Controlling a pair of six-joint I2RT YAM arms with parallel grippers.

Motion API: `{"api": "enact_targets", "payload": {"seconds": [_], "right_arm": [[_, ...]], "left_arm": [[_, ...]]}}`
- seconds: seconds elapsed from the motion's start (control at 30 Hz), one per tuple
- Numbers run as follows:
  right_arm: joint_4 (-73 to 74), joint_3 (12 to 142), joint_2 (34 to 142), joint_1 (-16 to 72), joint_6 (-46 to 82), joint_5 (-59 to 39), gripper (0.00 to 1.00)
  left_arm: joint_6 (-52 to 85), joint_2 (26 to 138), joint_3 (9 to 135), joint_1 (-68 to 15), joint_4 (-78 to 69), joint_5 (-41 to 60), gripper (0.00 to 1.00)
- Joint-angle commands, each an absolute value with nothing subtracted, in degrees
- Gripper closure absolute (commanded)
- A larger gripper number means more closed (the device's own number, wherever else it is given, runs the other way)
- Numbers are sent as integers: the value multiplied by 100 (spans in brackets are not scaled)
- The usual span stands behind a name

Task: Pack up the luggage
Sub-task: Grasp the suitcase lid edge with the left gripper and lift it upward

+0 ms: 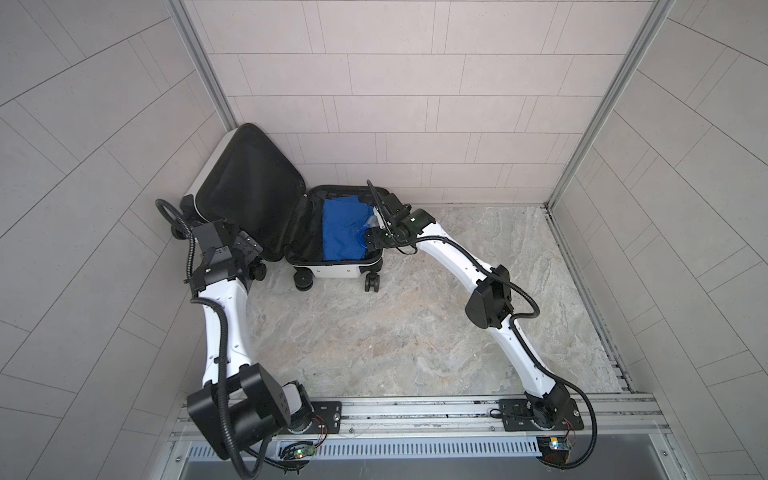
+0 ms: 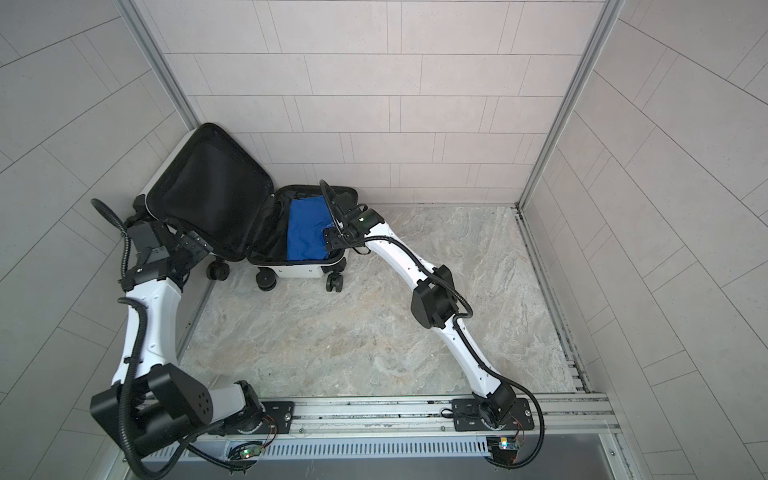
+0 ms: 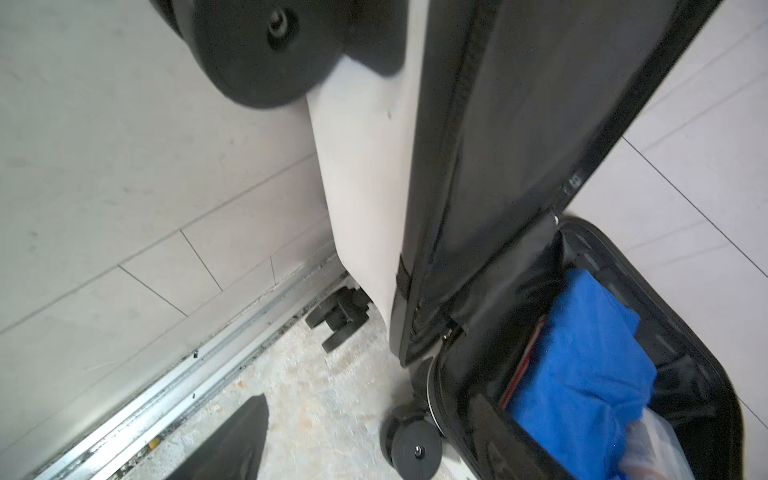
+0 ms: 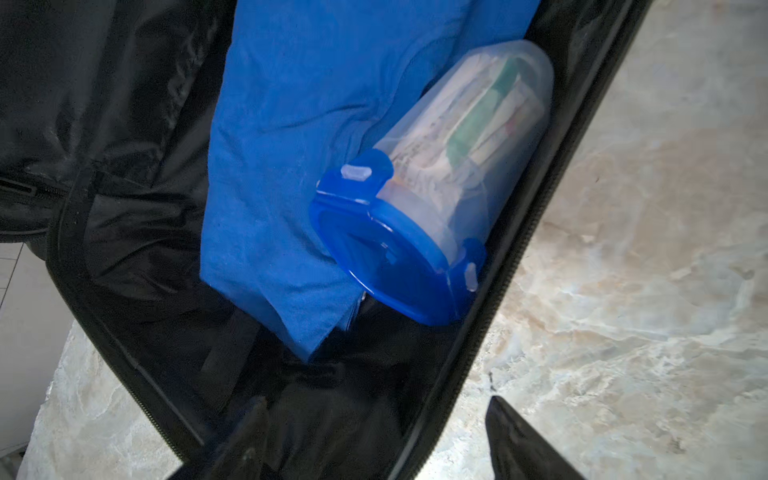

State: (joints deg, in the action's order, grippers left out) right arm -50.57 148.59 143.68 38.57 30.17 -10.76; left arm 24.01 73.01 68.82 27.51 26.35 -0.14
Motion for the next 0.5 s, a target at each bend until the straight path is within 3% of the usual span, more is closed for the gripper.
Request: {"api": "enact_targets", "payload": {"seconds": [0.0,0.47], "right_arm": [[-5071,14880,14444,3839,3168,-1305,16],[-4948,14880,14772,3800,3419,-1555,21]], "left_arm": [[2126,7610,7264,2758,2354,-668,20],[1803,8909,8386,2742,2164,-724,34]]}}
